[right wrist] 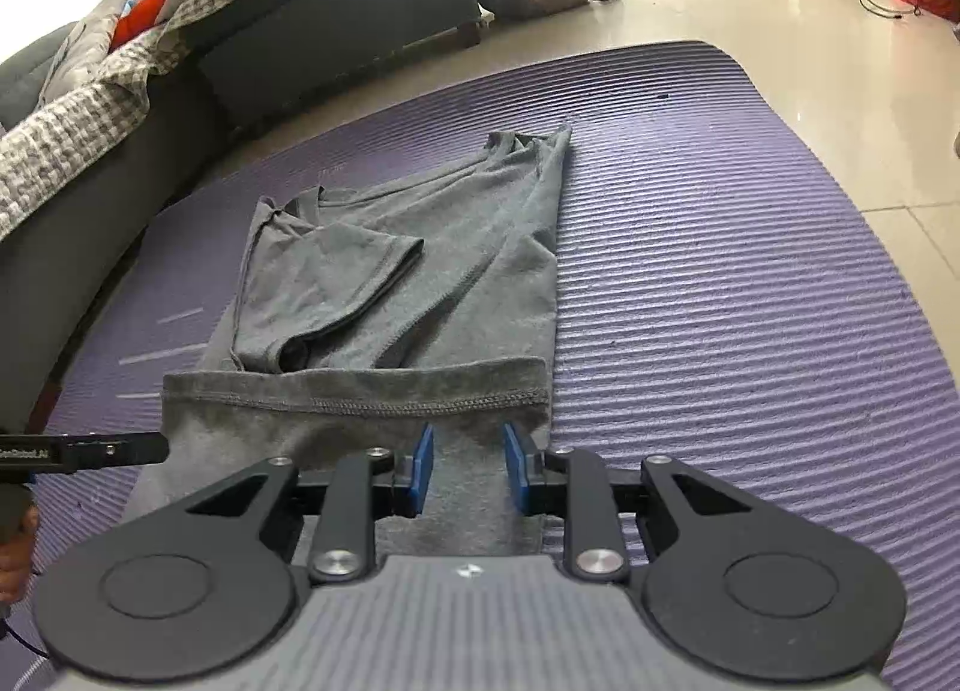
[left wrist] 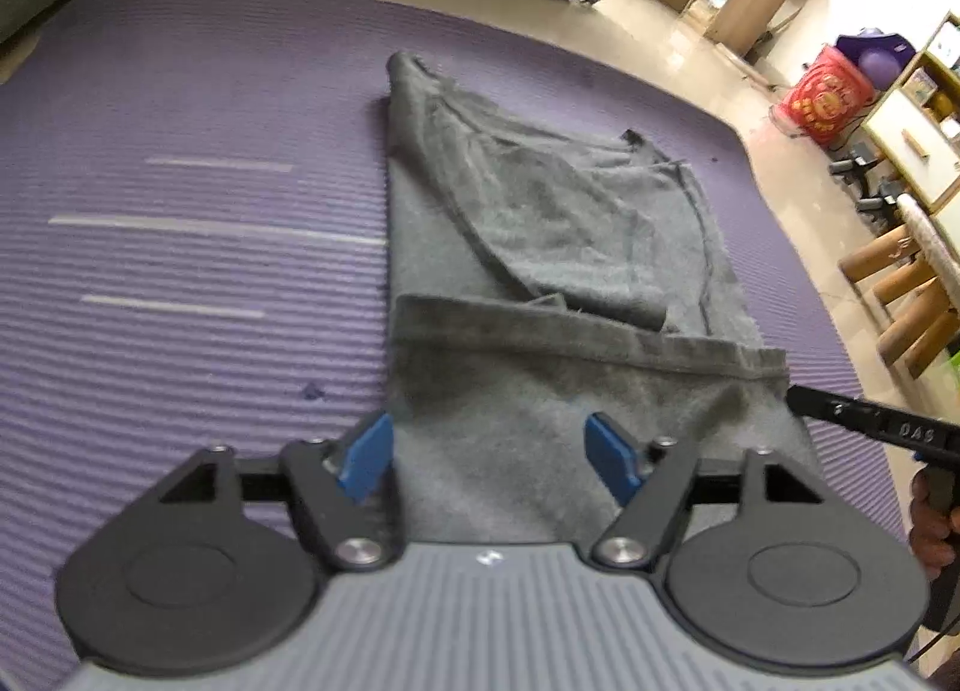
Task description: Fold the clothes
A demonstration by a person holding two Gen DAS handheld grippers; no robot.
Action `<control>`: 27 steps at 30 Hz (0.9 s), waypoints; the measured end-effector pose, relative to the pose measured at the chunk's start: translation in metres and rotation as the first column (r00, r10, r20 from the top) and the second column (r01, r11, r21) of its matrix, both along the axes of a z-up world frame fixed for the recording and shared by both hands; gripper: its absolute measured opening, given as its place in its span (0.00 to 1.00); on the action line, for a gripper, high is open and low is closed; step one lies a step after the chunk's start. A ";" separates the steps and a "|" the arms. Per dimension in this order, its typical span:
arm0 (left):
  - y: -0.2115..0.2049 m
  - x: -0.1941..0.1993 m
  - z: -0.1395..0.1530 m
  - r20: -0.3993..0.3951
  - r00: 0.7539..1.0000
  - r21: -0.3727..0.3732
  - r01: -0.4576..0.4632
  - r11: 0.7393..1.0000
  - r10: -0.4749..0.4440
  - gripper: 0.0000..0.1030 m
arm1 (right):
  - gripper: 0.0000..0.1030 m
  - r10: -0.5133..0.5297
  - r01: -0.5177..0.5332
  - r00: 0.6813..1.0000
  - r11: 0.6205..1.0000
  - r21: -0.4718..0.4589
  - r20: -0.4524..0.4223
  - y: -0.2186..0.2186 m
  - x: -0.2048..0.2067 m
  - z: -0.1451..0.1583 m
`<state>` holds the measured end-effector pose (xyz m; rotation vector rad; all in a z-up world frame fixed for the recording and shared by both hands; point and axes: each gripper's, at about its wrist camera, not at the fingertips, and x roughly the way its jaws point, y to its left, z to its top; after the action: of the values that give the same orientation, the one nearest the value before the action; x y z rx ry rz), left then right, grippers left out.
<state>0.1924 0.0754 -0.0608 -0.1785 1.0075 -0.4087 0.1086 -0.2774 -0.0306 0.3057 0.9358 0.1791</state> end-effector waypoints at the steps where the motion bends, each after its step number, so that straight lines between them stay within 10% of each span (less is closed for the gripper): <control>1: 0.000 -0.001 0.001 -0.008 1.000 0.004 0.000 1.000 0.000 0.73 | 0.25 0.002 -0.002 1.000 1.000 -0.011 -0.007 0.000 0.000 0.000; 27: 0.039 -0.059 0.002 -0.289 0.955 -0.058 -0.090 0.994 0.070 0.76 | 0.37 -0.008 0.034 0.949 0.996 0.078 -0.316 -0.025 -0.056 0.004</control>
<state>0.1329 0.1142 -0.0592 -0.3491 1.2678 -0.3502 0.0523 -0.3024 -0.0267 0.4291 1.2438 0.1519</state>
